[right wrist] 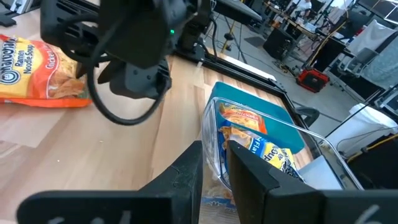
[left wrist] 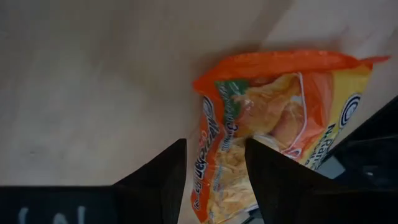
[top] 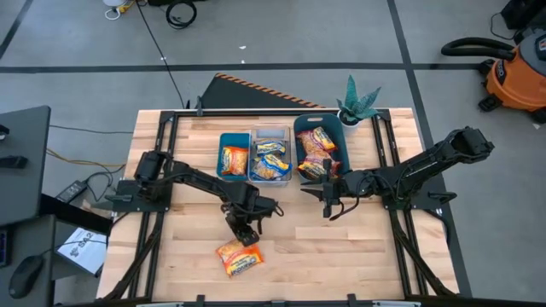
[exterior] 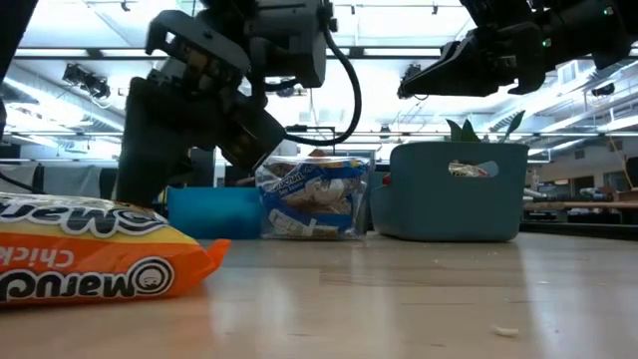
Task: Sort Maruchan noodles
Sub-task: Put the orange noodle pack into the blue bin
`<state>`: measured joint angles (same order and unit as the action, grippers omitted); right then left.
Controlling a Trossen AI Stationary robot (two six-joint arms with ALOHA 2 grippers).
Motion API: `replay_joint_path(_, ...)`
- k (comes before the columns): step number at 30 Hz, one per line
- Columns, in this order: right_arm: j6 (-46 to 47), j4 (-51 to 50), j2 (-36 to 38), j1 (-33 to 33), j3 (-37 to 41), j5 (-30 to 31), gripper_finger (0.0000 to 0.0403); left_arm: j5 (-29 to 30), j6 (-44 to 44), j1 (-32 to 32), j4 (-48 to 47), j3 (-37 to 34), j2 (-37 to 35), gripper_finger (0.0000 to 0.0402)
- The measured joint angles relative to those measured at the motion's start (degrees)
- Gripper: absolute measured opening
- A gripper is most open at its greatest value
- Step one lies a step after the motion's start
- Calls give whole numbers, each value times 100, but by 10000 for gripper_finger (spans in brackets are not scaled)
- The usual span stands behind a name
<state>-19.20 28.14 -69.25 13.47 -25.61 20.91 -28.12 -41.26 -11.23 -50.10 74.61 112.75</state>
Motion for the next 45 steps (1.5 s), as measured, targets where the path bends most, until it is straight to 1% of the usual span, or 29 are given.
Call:
replay_joint_path(5,0,2,0,0,0,0,79,-267,85,227,-31,0,0,169)
replay_joint_path(9,0,0,0,0,0,0,79,-254,117,319,1,0,0,169)
replay_joint_path(13,0,0,0,0,0,-1,79,2,-15,289,369,0,0,169)
replay_joint_path(16,0,0,0,0,0,-1,79,77,-158,229,540,0,29,167)
replay_joint_path(22,0,4,0,0,0,-3,79,141,-14,26,566,-4,197,152)
replay_joint_path(28,2,6,0,0,0,-40,79,237,15,90,674,0,225,119)
replay_joint_path(36,0,-9,0,0,0,-114,79,204,203,282,621,0,225,43)
replay_joint_path(38,0,-13,0,0,0,-114,79,116,247,356,622,0,225,28)
replay_joint_path(41,0,-38,0,0,0,-114,79,-59,300,425,621,0,214,14)
replay_joint_path(45,-2,-66,0,0,0,-111,79,-147,349,478,585,0,100,11)
